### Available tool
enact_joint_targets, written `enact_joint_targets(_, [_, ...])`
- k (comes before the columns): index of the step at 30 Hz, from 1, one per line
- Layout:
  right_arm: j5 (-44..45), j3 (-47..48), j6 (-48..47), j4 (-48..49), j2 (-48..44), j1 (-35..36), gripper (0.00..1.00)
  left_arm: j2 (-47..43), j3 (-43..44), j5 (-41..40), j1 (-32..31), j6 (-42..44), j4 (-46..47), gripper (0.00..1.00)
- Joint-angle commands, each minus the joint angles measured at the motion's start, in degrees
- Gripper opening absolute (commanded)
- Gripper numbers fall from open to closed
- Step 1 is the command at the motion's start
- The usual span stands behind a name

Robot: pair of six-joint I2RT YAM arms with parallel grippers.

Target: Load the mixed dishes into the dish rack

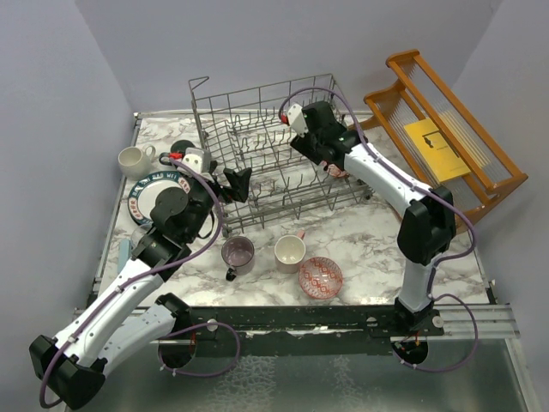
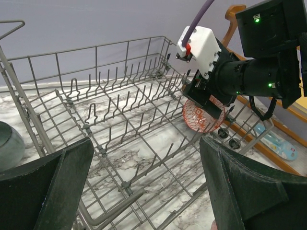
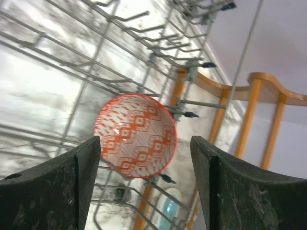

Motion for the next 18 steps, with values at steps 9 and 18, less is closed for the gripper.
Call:
enact_joint_targets(9, [-35.93, 4.2, 14.41, -9.11, -5.13, -8.05, 0.74, -0.14, 1.16, 4.22, -0.26, -2.47, 3.79, 0.96])
enact_joint_targets(18, [-51.91, -2.16, 18.0, -4.9, -10.51, -12.96, 0.73, 2.44, 1.1, 9.22, -0.26, -6.59, 8.2, 0.96])
